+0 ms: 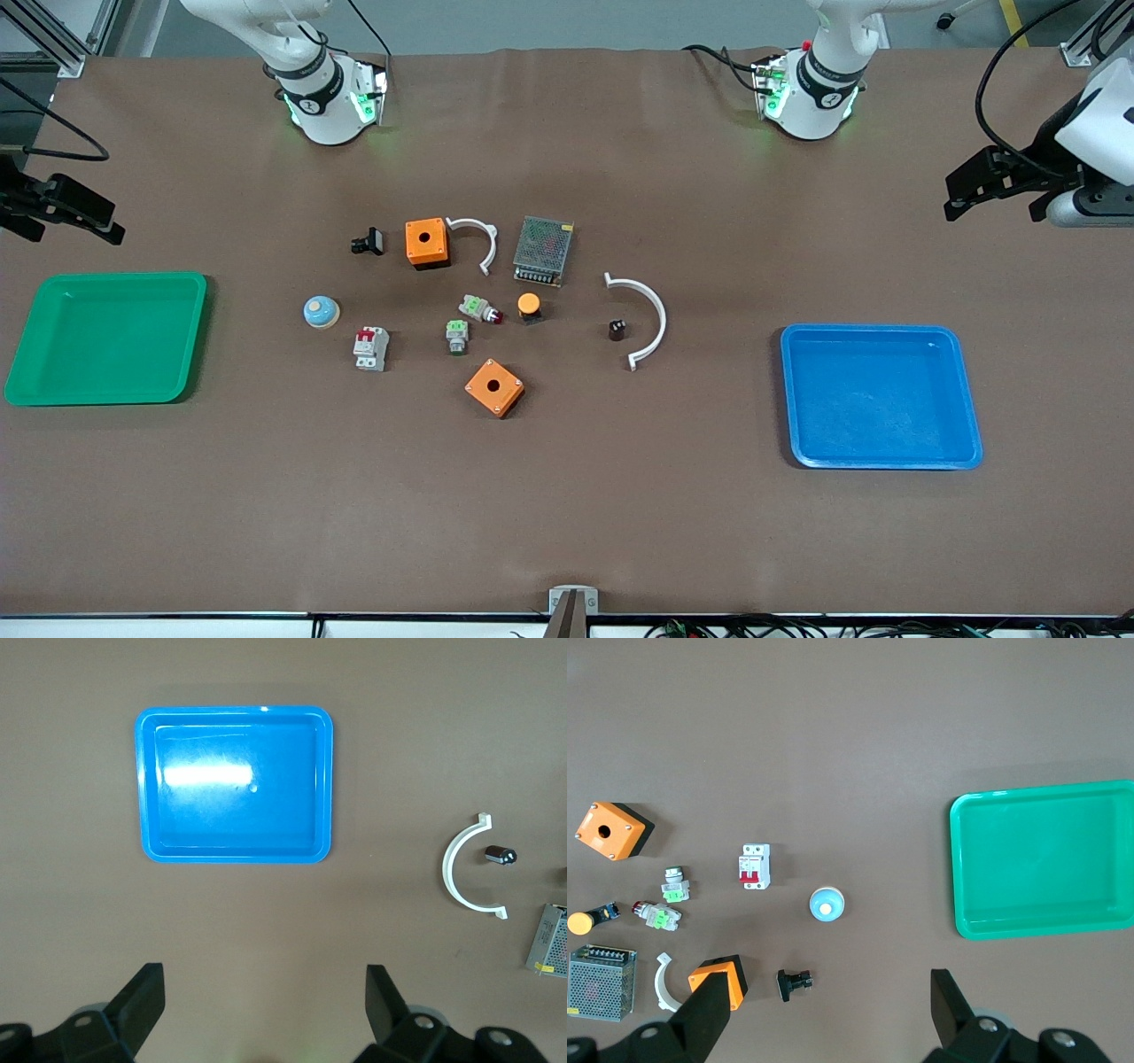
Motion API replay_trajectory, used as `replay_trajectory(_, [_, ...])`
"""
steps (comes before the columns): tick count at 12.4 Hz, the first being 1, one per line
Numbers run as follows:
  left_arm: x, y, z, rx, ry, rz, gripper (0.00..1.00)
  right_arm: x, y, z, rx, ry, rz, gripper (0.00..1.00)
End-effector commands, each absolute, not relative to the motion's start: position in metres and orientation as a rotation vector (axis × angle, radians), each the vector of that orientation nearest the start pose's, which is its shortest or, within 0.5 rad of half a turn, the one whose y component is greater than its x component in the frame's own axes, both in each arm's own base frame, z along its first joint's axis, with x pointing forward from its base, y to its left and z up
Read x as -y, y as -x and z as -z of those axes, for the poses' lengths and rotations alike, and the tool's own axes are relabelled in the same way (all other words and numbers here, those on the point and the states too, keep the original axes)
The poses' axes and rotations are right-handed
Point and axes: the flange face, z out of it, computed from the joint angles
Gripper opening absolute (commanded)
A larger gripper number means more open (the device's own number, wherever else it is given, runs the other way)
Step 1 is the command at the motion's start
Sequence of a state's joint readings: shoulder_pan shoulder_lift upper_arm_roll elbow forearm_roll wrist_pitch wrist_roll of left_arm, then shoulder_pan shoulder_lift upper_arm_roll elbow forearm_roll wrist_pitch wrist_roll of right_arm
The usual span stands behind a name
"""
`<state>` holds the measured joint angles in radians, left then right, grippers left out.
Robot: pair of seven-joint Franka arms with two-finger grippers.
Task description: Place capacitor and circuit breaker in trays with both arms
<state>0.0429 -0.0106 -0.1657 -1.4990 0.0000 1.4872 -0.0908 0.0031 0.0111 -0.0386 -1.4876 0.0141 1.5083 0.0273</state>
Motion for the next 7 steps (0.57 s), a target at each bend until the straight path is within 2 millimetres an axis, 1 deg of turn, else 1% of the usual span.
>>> replay_trajectory(1, [0.071,-0.542,-0.655,-0.063,3.140,-0.026,1.00,0.022,-0.555,-0.656,-0.098,3.138,0.017,1.00])
replay_trajectory(3, [0.071,-0.547,-0.647,-0.058,3.140,-0.048,1.00,0.022,-0.555,-0.656,-0.098,3.136,0.017,1.00])
replay_trajectory(4, [0.072,-0.554,-0.641,-0.062,3.143,-0.060,1.00,0.022,-0.555,-0.656,-0.100,3.136,0.017,1.00])
replay_trajectory(6, [0.075,-0.564,-0.623,-0.065,3.145,-0.111,1.00,0.020,-0.557,-0.654,-0.095,3.130,0.015,1.00])
replay_trajectory(7, [0.080,-0.572,-0.607,-0.080,3.154,-0.156,1.00,0.018,-0.559,-0.650,-0.090,3.131,0.003,1.00])
